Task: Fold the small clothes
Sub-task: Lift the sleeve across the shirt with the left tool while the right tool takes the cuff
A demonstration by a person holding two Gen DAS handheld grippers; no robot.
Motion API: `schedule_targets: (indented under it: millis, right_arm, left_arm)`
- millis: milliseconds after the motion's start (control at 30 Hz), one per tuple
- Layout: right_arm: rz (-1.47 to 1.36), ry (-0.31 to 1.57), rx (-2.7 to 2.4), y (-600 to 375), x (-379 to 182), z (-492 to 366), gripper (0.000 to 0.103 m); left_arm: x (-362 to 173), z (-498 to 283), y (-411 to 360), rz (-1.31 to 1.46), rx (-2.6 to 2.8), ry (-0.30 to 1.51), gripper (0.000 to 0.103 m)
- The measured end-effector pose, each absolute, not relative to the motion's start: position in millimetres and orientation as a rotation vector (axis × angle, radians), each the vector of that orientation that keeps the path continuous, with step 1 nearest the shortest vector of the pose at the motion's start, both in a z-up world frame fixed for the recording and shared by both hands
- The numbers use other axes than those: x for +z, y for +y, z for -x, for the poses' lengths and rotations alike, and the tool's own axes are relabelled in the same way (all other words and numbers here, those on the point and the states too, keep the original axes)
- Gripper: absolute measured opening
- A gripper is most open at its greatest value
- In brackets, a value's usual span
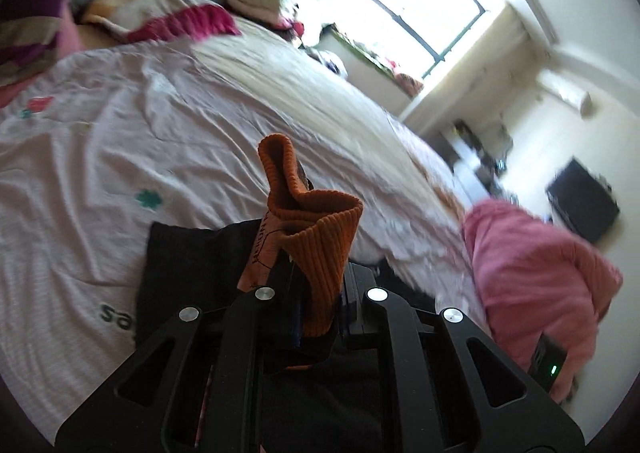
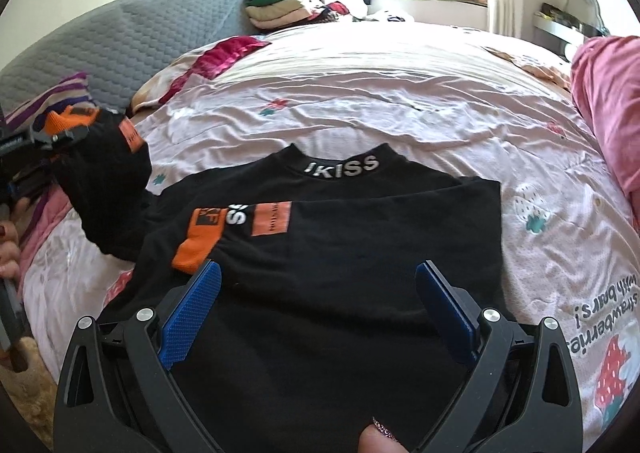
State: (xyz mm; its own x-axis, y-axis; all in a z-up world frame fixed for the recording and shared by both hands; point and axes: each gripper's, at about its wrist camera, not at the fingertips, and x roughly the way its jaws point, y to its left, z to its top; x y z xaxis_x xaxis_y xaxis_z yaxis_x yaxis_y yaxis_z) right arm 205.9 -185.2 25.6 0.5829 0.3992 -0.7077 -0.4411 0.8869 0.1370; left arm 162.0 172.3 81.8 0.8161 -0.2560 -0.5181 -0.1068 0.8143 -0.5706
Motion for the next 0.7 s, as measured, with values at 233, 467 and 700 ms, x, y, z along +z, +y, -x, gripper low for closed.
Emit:
schedule_targets:
  millis: [233, 467, 700]
  right_arm:
    - [0.012, 0.805, 0.453, -202.6, 28.2, -216.0, 0.097]
    - [-0.018, 0.808, 0.424, -217.0, 28.4, -225.5, 0.097]
    - [-0.060, 0.814, 0.396, -230.8, 27.1, -235.5, 0.097]
  left_arm:
    - [61.9, -177.6, 138.1, 0.551, -0.174, 0.689, 0.006]
    - [37.1, -194.6, 107.1, 0.513, -0.254, 0.765, 0.006]
    - [9.6, -208.7, 87.8, 0.522, -0.328, 0.850, 0.016]
